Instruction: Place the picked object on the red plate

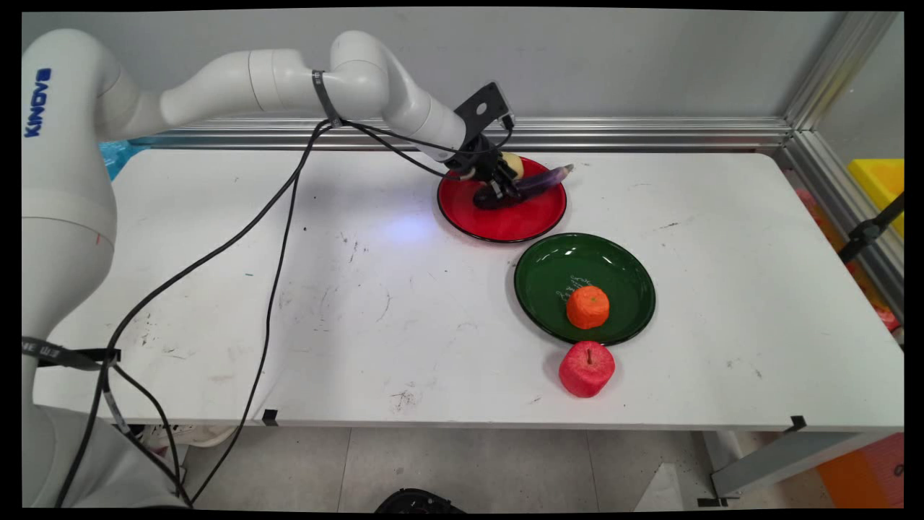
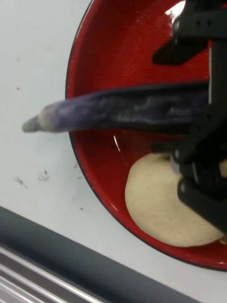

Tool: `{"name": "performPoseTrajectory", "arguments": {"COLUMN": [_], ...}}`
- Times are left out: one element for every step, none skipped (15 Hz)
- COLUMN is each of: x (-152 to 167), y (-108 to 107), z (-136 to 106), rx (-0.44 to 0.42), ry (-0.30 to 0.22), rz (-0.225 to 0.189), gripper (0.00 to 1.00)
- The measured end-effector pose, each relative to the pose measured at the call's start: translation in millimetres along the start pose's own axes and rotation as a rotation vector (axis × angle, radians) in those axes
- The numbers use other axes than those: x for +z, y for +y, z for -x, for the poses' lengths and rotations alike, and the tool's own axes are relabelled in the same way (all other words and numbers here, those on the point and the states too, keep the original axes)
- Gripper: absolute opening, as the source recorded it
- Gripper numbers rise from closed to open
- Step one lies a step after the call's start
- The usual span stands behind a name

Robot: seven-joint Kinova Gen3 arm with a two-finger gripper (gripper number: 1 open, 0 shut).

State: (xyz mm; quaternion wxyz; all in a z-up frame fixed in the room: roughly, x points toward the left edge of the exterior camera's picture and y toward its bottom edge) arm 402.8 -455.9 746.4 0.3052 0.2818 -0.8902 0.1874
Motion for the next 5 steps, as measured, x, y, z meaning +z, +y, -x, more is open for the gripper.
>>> {"name": "performPoseTrajectory", "arguments": {"x": [0.4,0.5,0.5,0.4,-0.8], "y": [-0.2,-0.4,-0.5,-0.4,-0.3], "z": [0.5,0.7,0.5,0.4,-0.2], "rx": [-0.002,-0.004,-0.006,-0.008,-0.011], "ry": [0.000,0.000,0.000,0.000,0.002], "rz": [-0.001,-0.002,-0.002,-0.002,-0.003], "gripper": [1.00,1.00,1.00,1.00,1.00]}}
